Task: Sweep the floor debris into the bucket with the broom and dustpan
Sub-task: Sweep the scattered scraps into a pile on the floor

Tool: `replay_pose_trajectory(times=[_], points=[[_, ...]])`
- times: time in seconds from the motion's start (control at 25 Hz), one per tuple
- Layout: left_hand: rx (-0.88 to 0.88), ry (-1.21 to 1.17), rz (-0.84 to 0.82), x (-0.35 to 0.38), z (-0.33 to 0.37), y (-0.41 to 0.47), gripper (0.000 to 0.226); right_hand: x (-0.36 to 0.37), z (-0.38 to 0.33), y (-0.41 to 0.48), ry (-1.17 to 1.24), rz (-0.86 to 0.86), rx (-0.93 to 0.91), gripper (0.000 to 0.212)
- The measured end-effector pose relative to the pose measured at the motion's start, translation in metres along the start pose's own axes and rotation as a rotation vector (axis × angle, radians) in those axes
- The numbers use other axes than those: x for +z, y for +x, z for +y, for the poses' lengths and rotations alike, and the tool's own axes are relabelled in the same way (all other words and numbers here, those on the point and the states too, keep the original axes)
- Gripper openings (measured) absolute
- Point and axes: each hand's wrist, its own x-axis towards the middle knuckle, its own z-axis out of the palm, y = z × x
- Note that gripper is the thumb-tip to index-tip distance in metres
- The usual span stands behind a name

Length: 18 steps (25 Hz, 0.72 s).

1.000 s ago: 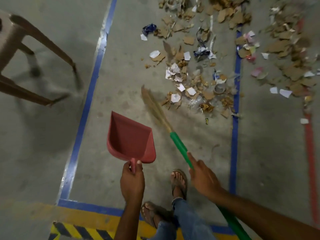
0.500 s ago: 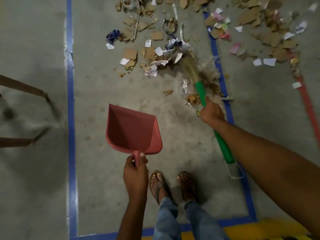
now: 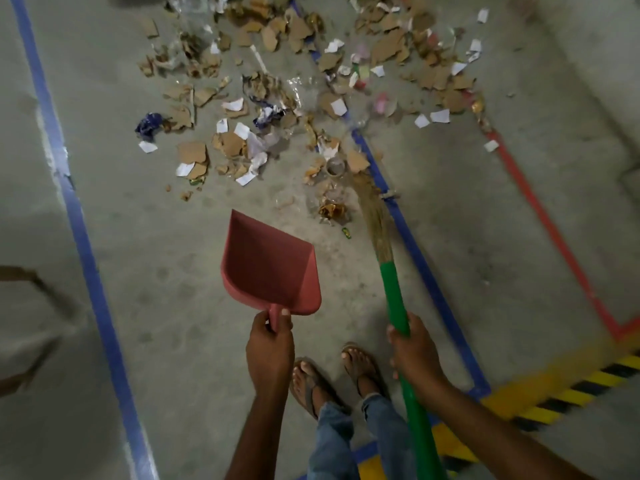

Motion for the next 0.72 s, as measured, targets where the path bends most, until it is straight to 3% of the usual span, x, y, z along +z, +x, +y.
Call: replay_pose_trajectory(times=[0.12,0.2,0.32,0.44,0.56,0.72], points=[[0.008,0.079,-0.023,0.005,-0.016,-0.001,0.044,0.042,0.047,-0.016,-0.032,-0.010,0.256,0.057],[-0.016,0.097,-0.031,0.008,-0.033,0.002,0.046,0.071,0.056,0.001,-0.072,-0.027,0.300,0.064],[-0.063,0.112,0.023,0.007,-0.051,0.006,0.035,0.112,0.014,0.040,-0.150,-0.184,0.218,0.062],[-0.084,0.092,0.077,0.013,-0.055,0.020,0.021,0.151,-0.075,0.098,0.012,-0.278,0.158,0.059],[-0.025,0.050,0.086,0.034,-0.035,0.052,0.020,0.154,-0.156,0.169,0.074,-0.231,-0.010,0.050],[0.074,0.046,0.071,0.062,0.010,0.110,0.026,0.095,-0.214,0.190,0.077,-0.176,-0.205,0.041]])
